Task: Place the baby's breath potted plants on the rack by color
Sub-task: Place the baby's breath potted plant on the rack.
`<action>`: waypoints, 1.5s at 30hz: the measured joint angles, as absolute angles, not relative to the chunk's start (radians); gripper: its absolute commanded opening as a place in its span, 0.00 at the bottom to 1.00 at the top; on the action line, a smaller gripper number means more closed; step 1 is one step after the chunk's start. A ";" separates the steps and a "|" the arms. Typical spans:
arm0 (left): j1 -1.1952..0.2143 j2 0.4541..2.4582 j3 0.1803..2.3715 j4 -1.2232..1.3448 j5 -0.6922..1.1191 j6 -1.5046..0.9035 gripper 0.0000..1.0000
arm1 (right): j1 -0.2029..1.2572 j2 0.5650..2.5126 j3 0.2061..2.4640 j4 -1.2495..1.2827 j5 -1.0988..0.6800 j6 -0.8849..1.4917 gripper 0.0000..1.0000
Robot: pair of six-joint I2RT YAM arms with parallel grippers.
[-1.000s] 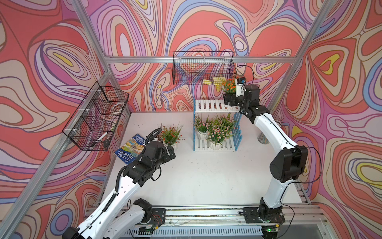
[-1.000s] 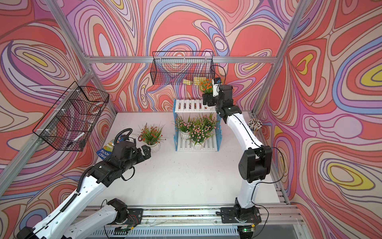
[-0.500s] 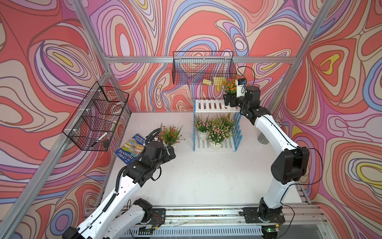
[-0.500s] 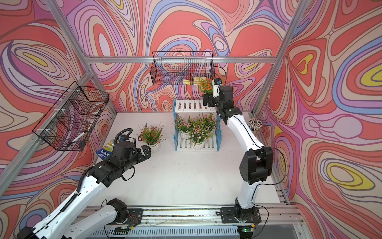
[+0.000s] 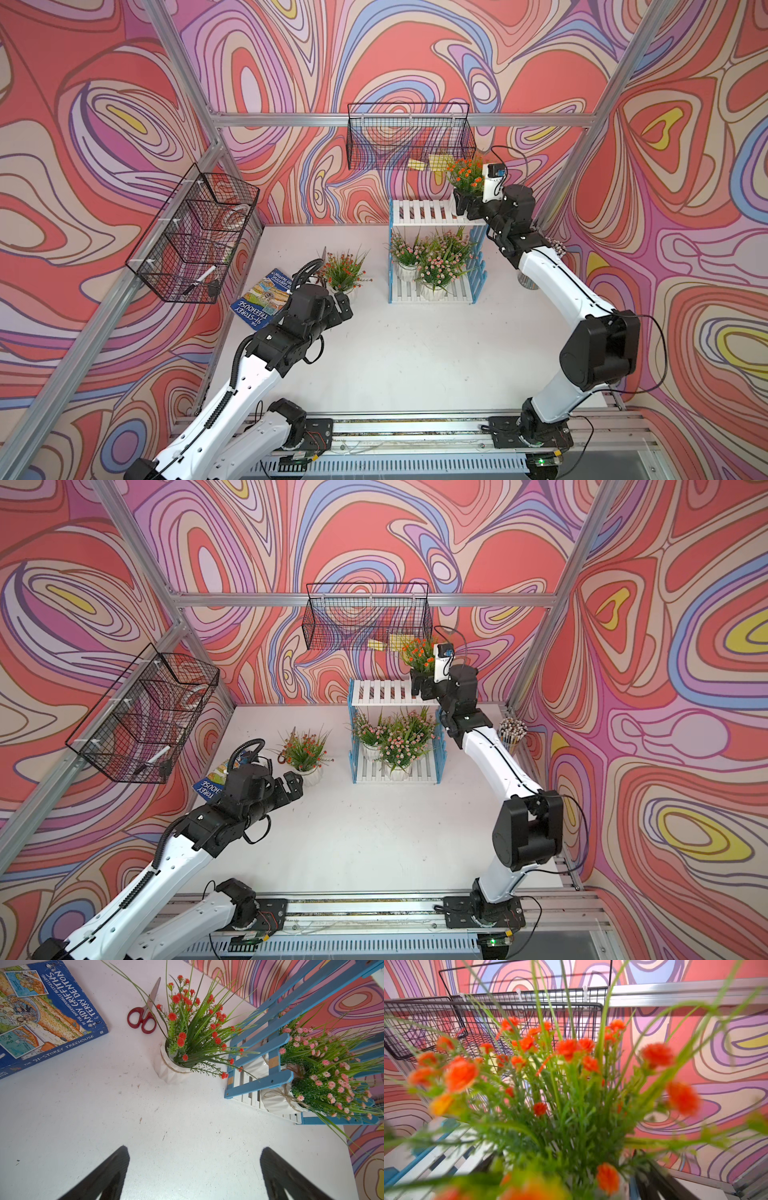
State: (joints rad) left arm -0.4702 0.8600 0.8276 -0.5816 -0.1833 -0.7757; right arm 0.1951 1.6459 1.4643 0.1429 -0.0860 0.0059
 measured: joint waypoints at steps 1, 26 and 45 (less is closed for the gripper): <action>-0.470 0.857 0.825 -0.580 -0.183 -0.775 1.00 | 0.195 1.635 1.434 0.188 -0.093 0.002 0.98; -0.470 0.910 0.854 -0.611 -0.218 -0.719 1.00 | 0.190 1.180 1.267 0.117 -0.156 0.075 0.98; -0.527 1.266 0.837 -0.510 -0.282 -0.753 1.00 | 0.191 0.991 0.901 -0.414 -0.267 0.270 0.98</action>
